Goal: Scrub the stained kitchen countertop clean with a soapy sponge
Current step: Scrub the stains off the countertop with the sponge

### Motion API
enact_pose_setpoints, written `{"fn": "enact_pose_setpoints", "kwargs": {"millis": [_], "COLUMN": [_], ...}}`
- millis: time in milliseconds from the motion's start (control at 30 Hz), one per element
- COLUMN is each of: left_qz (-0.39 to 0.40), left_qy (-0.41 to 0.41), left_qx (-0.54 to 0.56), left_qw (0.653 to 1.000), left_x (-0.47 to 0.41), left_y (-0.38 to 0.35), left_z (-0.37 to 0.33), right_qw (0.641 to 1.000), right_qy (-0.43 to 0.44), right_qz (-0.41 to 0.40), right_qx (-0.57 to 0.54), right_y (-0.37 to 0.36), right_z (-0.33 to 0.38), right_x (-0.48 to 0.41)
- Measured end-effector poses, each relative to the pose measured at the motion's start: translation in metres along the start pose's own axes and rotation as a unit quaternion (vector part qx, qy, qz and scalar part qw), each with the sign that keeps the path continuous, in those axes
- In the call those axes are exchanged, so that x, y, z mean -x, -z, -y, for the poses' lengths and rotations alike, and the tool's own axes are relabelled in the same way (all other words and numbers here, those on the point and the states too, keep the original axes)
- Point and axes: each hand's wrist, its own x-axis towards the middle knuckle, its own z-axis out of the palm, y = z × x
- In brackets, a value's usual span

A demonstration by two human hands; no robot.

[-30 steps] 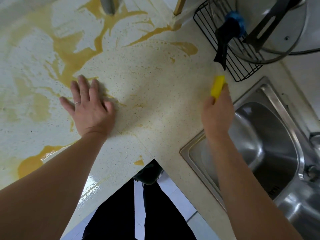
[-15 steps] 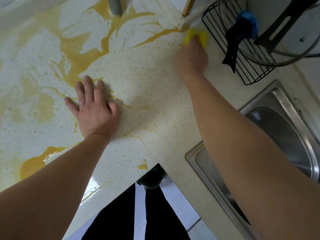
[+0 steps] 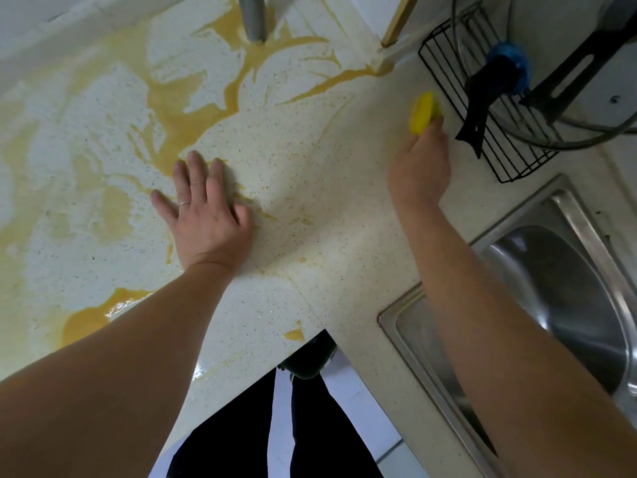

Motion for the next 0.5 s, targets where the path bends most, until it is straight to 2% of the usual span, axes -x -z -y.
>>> {"fn": "enact_pose_setpoints", "kwargs": {"millis": [100, 167, 267, 333, 433, 500], "left_qz": [-0.003, -0.004, 0.000, 0.002, 0.008, 0.009], "left_qy": [-0.005, -0.007, -0.007, -0.005, -0.006, -0.006], "left_qx": [-0.008, -0.011, -0.017, -0.020, -0.021, -0.021], "left_qw": [1.000, 1.000, 1.000, 1.000, 1.000, 1.000], "left_x": [-0.004, -0.007, -0.010, -0.010, -0.011, -0.010], "left_y": [0.000, 0.000, -0.001, -0.001, 0.000, 0.001], "left_z": [0.000, 0.000, 0.001, 0.001, 0.001, 0.001], "right_qw": [0.996, 0.994, 0.977, 0.941, 0.902, 0.893], "right_qy": [-0.031, 0.002, 0.161, 0.288, 0.354, 0.379], "right_qz": [0.040, 0.056, 0.080, 0.132, 0.225, 0.228], "right_qx": [0.073, 0.099, 0.113, 0.115, 0.107, 0.086], "right_y": [-0.019, -0.033, -0.040, -0.042, -0.028, -0.015], "right_z": [0.032, 0.057, 0.080, 0.076, 0.052, 0.026], "right_x": [-0.049, -0.049, -0.004, 0.044, 0.109, 0.143]}}
